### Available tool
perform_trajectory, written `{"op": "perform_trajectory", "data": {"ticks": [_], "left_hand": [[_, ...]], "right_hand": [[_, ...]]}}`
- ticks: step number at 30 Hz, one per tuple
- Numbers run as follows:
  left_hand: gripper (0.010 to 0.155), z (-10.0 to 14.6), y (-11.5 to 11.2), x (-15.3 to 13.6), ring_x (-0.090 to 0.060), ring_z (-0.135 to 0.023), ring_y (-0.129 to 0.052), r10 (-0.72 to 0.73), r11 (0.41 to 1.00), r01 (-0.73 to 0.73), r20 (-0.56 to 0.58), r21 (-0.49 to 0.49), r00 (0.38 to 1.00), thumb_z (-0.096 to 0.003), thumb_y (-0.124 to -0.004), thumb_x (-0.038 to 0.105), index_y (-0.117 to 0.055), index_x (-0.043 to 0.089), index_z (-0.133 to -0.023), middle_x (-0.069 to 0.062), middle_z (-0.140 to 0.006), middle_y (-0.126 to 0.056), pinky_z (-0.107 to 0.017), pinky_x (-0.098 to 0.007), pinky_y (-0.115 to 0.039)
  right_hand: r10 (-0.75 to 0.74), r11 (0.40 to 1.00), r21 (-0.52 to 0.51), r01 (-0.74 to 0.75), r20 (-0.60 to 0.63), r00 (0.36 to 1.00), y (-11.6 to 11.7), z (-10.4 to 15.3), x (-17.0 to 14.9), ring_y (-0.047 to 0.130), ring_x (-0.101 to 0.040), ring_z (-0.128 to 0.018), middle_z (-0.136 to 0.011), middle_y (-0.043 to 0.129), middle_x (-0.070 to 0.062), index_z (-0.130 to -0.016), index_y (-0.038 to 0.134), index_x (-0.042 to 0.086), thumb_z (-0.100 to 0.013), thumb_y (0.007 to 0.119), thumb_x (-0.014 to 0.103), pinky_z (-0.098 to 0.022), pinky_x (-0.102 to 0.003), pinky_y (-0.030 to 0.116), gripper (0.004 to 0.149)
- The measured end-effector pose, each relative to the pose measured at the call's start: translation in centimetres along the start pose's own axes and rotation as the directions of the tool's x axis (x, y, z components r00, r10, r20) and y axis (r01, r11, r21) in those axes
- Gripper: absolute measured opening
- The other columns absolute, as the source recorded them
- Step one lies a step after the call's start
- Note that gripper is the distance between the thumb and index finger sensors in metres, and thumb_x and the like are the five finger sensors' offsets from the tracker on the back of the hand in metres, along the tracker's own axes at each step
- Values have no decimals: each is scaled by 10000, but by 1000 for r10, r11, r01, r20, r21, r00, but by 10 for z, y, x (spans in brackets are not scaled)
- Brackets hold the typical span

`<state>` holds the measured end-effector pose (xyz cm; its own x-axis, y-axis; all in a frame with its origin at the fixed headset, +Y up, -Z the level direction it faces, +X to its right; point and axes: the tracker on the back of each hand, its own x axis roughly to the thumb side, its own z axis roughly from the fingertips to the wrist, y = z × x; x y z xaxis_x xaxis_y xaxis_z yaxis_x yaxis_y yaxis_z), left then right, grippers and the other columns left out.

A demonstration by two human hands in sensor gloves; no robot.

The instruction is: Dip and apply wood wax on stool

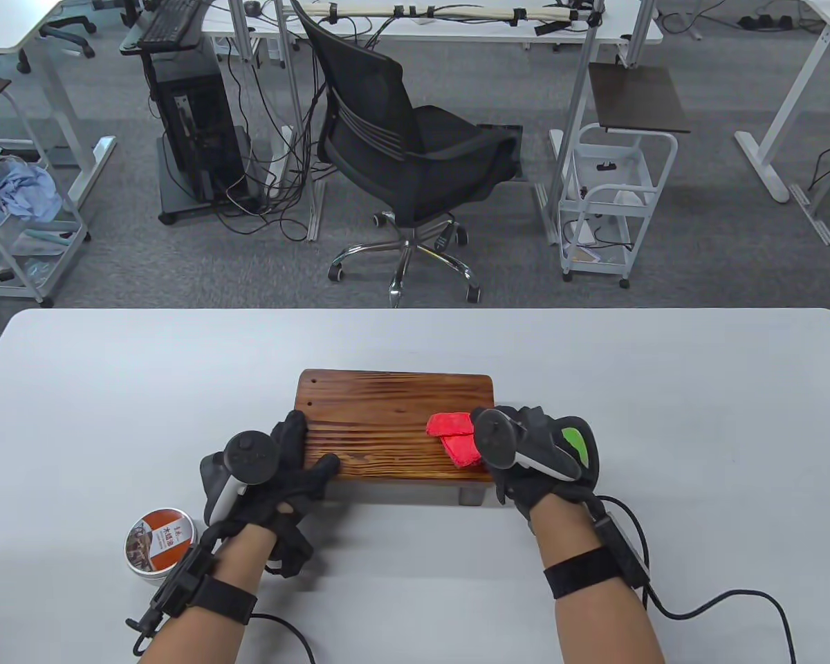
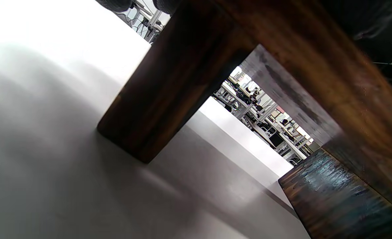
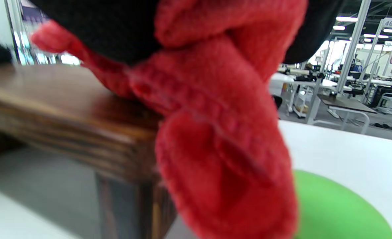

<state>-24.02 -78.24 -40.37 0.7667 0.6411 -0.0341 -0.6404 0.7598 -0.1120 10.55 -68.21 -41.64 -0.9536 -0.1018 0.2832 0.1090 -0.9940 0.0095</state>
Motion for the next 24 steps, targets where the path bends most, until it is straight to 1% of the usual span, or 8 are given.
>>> {"op": "perform_trajectory", "data": {"ticks": [6, 10, 12, 16, 18, 19, 21, 24], "left_hand": [[1064, 1, -1, 0, -586, -1091, -327, 18, 1000, -18, -6, -3, 1000, -432, -749, 763, -149, 294, -1175, -209, -1259, -266, -675, -829, -389], [1062, 1, -1, 1, -584, -1093, -323, 24, 1000, -24, -7, -7, 1000, -433, -754, 760, -152, 297, -1176, -210, -1260, -267, -672, -835, -381], [1063, 1, 0, 1, -585, -1095, -315, 36, 999, -36, -11, -15, 999, -435, -763, 755, -151, 303, -1176, -205, -1262, -262, -669, -842, -365], [1070, 0, 3, 2, -587, -1100, -306, 78, 996, -79, -29, -32, 997, -433, -818, 723, -176, 307, -1181, -210, -1265, -265, -654, -865, -317], [1076, -1, 4, 2, -588, -1100, -309, 82, 996, -83, -33, -38, 996, -430, -830, 718, -179, 309, -1182, -211, -1266, -267, -652, -867, -314], [1075, -1, 4, 1, -586, -1101, -309, 91, 995, -92, -34, -41, 995, -432, -832, 715, -175, 311, -1181, -209, -1266, -264, -652, -866, -313], [1073, -1, 3, 1, -586, -1101, -311, 95, 995, -97, -35, -40, 995, -432, -831, 714, -173, 315, -1180, -208, -1266, -259, -652, -867, -313], [1077, -1, 4, 1, -585, -1103, -306, 96, 994, -98, -36, -48, 995, -430, -831, 718, -167, 319, -1179, -203, -1268, -257, -651, -868, -308]], "right_hand": [[142, 990, -8, -142, 98, 985, -5, 7, 32, 855, -350, -876, -1048, 742, -70, -1070, 660, 234, -486, 874, 352, -627, -582, 777, 633], [136, 991, -19, -136, 257, 957, -10, 22, 55, 858, -345, -875, -1045, 753, -57, -1063, 672, 247, -482, 879, 351, -630, -583, 776, 625], [159, 987, -25, -158, 283, 946, -11, 25, 61, 855, -341, -880, -1049, 747, -50, -1064, 669, 256, -481, 876, 352, -637, -587, 768, 626], [134, 989, 27, -144, 226, 965, -16, 12, 48, 850, -324, -892, -1055, 736, -34, -1074, 655, 284, -486, 865, 361, -643, -598, 754, 629], [104, 991, 69, -114, 140, 985, -19, 0, 37, 843, -336, -898, -1060, 733, -46, -1077, 662, 276, -492, 870, 348, -648, -611, 739, 625], [146, 984, 95, -153, 81, 986, -18, -7, 31, 839, -334, -904, -1064, 726, -44, -1080, 655, 279, -495, 864, 349, -652, -610, 737, 625], [118, 984, 129, -122, 36, 992, -16, -14, 25, 831, -336, -903, -1068, 714, -46, -1085, 643, 285, -500, 853, 352, -652, -603, 738, 626], [123, 985, 108, -136, 120, 985, -19, -9, 45, 832, -356, -882, -1053, 733, -58, -1064, 688, 288, -497, 877, 331, -648, -604, 738, 599]]}}
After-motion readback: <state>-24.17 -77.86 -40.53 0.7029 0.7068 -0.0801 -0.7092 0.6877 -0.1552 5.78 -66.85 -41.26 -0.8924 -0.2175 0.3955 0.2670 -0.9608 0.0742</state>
